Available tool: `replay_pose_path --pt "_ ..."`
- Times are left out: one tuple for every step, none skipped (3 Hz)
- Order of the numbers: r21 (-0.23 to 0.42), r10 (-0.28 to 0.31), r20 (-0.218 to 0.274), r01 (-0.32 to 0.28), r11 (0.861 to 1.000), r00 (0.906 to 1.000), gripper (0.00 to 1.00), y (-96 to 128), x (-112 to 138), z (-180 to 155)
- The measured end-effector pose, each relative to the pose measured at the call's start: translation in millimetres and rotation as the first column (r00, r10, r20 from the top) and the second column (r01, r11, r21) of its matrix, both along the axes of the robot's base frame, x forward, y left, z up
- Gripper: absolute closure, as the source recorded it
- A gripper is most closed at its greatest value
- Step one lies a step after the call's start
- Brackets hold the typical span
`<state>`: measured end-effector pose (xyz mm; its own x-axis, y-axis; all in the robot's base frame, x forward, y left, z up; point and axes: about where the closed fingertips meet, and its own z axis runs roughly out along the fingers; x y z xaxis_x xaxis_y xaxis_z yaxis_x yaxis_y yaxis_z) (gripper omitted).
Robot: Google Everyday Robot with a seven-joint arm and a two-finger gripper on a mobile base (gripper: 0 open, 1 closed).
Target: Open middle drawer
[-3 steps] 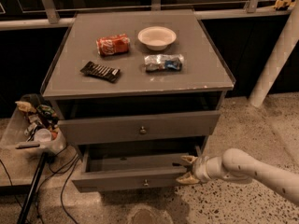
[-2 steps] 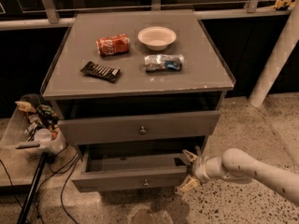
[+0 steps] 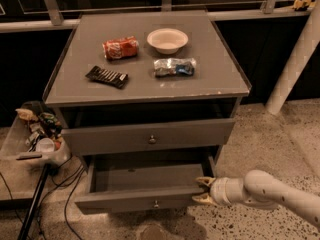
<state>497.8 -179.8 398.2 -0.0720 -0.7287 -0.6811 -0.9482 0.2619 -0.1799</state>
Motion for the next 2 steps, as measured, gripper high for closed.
replay_pose_path --pt "0.000 0.000 0.000 0.000 1.000 1.0000 0.79 0 0 6" --pt "-0.014 0.004 0.027 -0.004 1.000 0.9996 1.00 -3 -16 10"
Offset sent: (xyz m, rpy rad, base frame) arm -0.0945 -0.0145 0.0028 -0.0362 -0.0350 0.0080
